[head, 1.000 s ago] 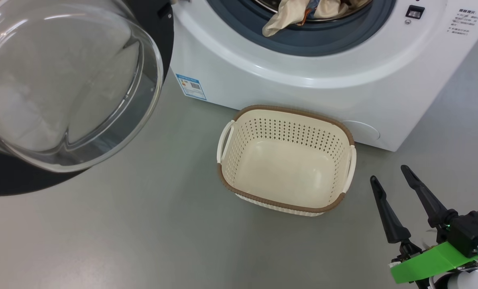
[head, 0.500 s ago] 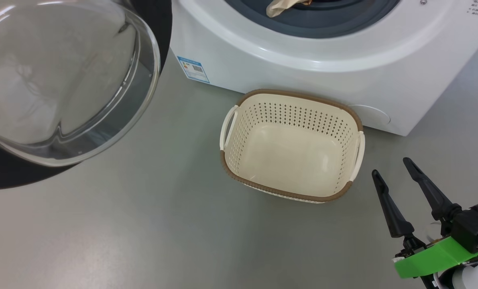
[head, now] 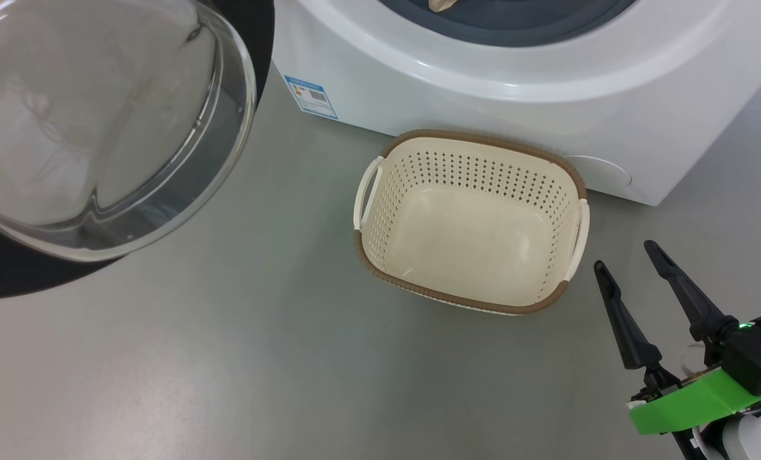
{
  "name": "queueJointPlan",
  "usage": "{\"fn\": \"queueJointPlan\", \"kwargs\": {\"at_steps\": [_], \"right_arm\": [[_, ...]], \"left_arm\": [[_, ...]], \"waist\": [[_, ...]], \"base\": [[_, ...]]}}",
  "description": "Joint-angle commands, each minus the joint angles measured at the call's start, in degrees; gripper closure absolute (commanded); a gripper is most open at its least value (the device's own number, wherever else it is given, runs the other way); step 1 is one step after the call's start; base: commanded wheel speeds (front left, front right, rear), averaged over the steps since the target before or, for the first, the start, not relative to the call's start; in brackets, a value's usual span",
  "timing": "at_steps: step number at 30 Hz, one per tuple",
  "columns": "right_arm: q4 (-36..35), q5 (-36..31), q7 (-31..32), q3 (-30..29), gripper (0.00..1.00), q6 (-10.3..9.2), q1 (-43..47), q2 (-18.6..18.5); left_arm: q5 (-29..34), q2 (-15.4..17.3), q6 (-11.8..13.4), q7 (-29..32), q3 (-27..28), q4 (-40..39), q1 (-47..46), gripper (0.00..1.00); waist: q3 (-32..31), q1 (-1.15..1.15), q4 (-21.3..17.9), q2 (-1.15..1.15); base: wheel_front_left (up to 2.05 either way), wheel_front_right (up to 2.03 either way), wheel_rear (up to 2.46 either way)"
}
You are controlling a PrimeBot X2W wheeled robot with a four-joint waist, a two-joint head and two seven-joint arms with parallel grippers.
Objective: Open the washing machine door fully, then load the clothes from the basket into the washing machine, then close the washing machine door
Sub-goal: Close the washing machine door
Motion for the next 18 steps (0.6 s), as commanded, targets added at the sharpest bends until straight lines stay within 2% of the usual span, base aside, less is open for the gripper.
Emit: {"fn": "queueJointPlan", "kwargs": {"at_steps": [1, 8, 18], "right_arm": [[-1.4, 0.0, -0.5, 0.9, 0.0, 0.25, -0.6, -1.0], [-1.3, 0.0, -0.5, 0.8, 0.0, 0.25, -0.7, -1.2], [-1.0, -0.1, -0.5, 1.0, 0.0, 0.25, -0.7, -0.8]], "left_arm": [[-0.8, 3.0, 0.4, 1.5, 0.2, -2.1, 2.2, 1.0], [-2.6, 2.4, 1.0, 8.1, -0.1, -7.4, 6.6, 1.0], [-6.1, 1.9, 0.3, 16.7, -0.4, -15.7, 12.3, 1.0]], "waist": [[0.0, 0.0, 0.1, 0.0], [-0.3, 0.0, 0.6, 0.0], [-1.7, 0.0, 1.1, 0.0]], "base": [[0.0, 0.0, 0.0], [0.0, 0.0, 0.0], [0.0, 0.0, 0.0]]}}
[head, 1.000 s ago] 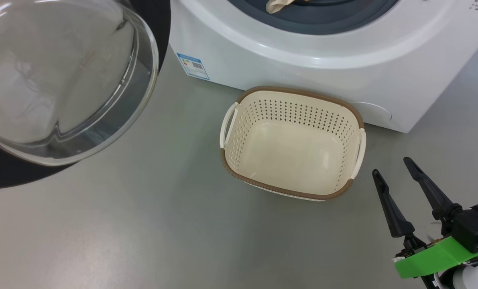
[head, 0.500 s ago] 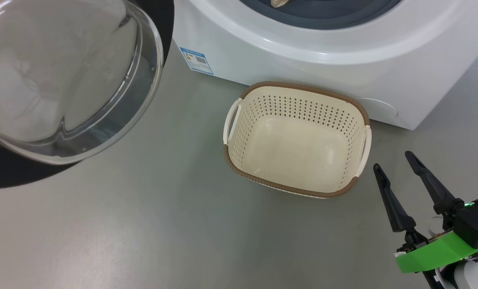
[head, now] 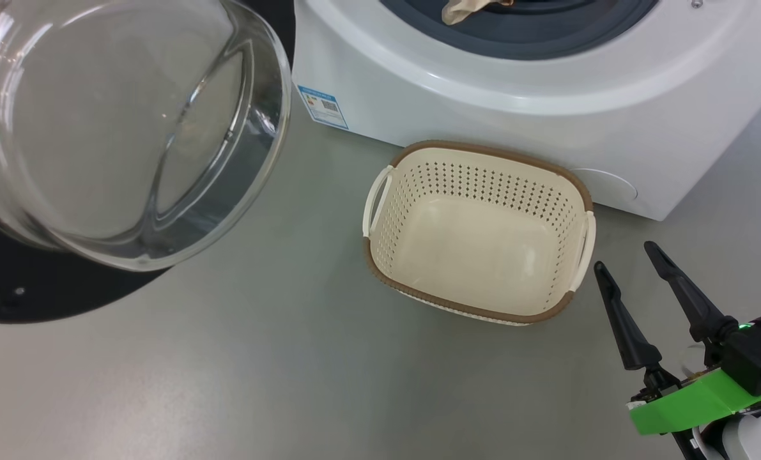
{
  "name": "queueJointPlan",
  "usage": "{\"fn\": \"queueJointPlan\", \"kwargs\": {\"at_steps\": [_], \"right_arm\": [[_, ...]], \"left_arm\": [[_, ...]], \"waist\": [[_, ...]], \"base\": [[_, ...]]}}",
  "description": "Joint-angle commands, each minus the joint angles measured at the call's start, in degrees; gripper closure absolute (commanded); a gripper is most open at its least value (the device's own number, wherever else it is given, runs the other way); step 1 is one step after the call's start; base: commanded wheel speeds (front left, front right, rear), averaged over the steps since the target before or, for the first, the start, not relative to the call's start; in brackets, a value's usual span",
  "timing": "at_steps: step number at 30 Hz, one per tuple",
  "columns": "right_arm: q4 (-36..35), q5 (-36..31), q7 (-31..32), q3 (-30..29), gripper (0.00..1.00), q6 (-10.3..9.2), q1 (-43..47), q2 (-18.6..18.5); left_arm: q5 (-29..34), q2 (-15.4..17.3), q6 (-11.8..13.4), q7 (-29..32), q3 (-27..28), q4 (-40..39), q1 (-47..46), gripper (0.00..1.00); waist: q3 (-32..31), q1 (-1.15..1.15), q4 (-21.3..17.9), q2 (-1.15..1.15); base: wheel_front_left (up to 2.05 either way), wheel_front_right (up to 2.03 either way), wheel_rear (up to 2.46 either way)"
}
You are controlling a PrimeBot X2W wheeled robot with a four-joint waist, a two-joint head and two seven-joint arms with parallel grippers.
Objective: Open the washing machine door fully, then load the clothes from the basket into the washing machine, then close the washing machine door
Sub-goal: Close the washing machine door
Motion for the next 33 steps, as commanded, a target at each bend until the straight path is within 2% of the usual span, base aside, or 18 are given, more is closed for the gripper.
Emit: {"fn": "queueJointPlan", "kwargs": {"at_steps": [1, 10, 22, 33], "right_arm": [[-1.1, -0.1, -0.5, 1.0, 0.0, 0.25, -0.7, -0.7], [-0.9, -0.1, -0.5, 1.0, 0.0, 0.25, -0.5, -0.5], [-0.8, -0.2, -0.5, 1.0, 0.0, 0.25, -0.2, 0.0], [-0.5, -0.3, -0.5, 0.6, 0.0, 0.25, 0.1, 0.9]], "left_arm": [[-0.9, 1.8, -0.6, 2.4, -0.2, -1.6, 2.6, 1.0], [-3.8, 1.7, -3.5, 6.9, -0.4, -3.8, 5.0, 1.0], [-7.4, 1.7, -10.0, 11.0, -1.3, -1.9, 5.1, 1.0], [-10.5, 1.1, -14.1, 16.4, -3.6, -2.3, 3.9, 1.0]], "waist": [[-0.2, 0.0, 0.1, 0.0], [-1.5, 0.0, 0.3, 0.0], [-3.6, 0.0, 0.0, 0.0], [-5.3, 0.0, -1.1, 0.0]], "base": [[0.0, 0.0, 0.0], [0.0, 0.0, 0.0], [0.0, 0.0, 0.0], [0.0, 0.0, 0.0]]}}
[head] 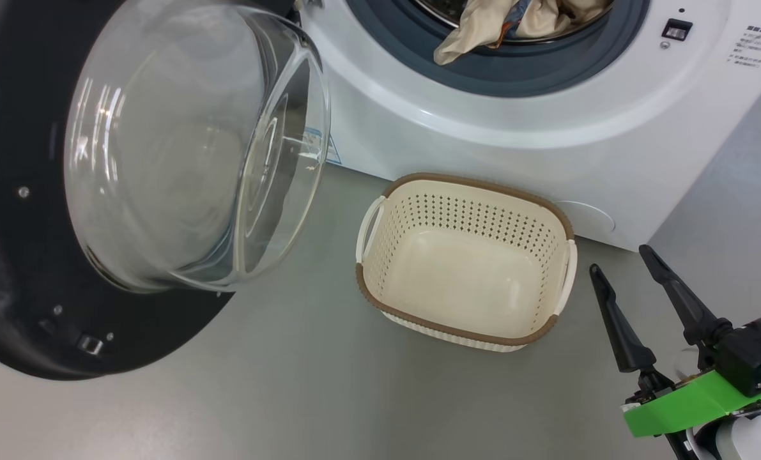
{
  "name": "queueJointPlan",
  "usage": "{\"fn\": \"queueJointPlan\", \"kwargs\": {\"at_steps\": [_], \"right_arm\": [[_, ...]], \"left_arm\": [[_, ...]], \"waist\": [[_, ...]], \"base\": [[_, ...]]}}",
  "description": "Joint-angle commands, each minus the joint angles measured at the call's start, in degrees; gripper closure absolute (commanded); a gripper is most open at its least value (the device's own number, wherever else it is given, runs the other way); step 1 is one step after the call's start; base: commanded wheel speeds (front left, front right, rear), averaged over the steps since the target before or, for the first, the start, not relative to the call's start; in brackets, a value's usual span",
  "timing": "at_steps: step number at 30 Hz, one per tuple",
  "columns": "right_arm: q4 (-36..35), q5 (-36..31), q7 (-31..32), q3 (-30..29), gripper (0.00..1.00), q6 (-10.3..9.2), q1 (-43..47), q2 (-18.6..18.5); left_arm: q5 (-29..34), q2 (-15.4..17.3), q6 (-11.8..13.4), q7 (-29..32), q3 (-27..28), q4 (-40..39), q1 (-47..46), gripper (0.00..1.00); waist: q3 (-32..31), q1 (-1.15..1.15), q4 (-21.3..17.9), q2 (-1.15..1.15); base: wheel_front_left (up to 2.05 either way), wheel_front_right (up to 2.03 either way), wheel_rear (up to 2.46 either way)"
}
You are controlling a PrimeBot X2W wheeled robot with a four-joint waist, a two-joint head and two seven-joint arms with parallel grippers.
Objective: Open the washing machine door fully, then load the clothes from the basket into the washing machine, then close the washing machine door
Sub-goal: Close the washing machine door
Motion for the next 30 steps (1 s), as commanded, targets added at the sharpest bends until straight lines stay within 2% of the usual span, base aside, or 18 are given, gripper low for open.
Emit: {"fn": "queueJointPlan", "kwargs": {"at_steps": [1, 21, 30], "right_arm": [[-1.2, -0.3, -0.5, 0.6, 0.0, 0.25, 0.1, -0.2], [-0.8, -0.8, -0.5, -0.3, 0.0, 0.25, 1.9, 2.1], [-0.8, -1.0, -0.5, -1.3, 0.0, 0.25, 2.7, 3.1]], "left_arm": [[-0.6, 2.9, -0.7, 1.2, 0.6, -2.1, -0.8, 1.0], [-4.2, 0.3, -1.9, 7.8, -2.8, -9.8, 2.2, 1.0], [-5.0, -1.8, -1.4, 9.4, -4.7, -14.4, 3.4, 1.0]], "waist": [[-0.5, 0.0, -0.5, 0.0], [-5.0, 0.0, -5.7, 0.0], [-6.5, 0.0, -10.3, 0.0]], "base": [[0.0, 0.0, 0.0], [0.0, 0.0, 0.0], [0.0, 0.0, 0.0]]}}
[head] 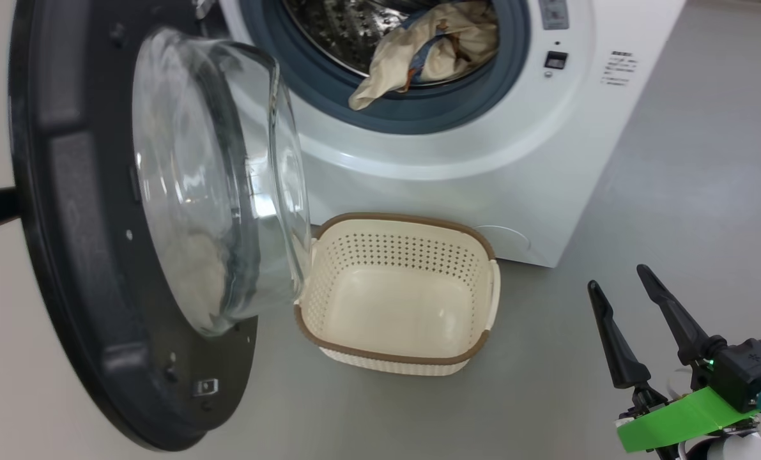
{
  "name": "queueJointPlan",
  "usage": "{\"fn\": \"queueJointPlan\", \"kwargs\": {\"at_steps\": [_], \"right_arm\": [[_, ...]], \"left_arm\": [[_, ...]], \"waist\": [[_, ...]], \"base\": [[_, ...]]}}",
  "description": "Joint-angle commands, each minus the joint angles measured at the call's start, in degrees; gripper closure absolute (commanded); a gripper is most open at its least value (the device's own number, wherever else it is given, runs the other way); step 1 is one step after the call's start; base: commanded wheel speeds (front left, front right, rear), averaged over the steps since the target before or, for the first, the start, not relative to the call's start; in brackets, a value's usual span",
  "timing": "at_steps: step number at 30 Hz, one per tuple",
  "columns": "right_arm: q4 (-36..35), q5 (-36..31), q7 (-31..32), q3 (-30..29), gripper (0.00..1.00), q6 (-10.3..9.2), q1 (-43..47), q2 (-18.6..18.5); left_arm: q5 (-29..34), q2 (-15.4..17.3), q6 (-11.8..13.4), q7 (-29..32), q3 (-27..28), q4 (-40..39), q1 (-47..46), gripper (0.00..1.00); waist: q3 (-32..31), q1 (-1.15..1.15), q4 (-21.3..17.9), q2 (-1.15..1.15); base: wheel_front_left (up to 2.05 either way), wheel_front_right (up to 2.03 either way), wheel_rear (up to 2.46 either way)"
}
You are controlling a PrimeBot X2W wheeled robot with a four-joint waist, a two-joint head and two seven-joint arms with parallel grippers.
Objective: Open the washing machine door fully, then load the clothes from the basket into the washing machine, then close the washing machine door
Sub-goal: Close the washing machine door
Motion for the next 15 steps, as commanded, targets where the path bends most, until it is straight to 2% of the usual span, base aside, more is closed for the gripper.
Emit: {"fn": "queueJointPlan", "kwargs": {"at_steps": [1, 15], "right_arm": [[-1.3, -0.4, -0.5, 0.5, 0.0, 0.25, 0.1, -0.4], [-1.1, -0.6, -0.5, -0.8, 0.0, 0.25, 1.3, 0.7]], "left_arm": [[-0.9, 2.1, 0.0, 0.5, 1.4, -2.6, -0.3, 1.0], [0.5, -0.3, -0.3, -2.3, 0.0, -2.9, 1.3, 1.0]], "waist": [[-0.6, 0.0, -1.7, 0.0], [-3.0, 0.0, -9.9, 0.0]], "base": [[0.0, 0.0, 0.0], [0.0, 0.0, 0.0]]}}
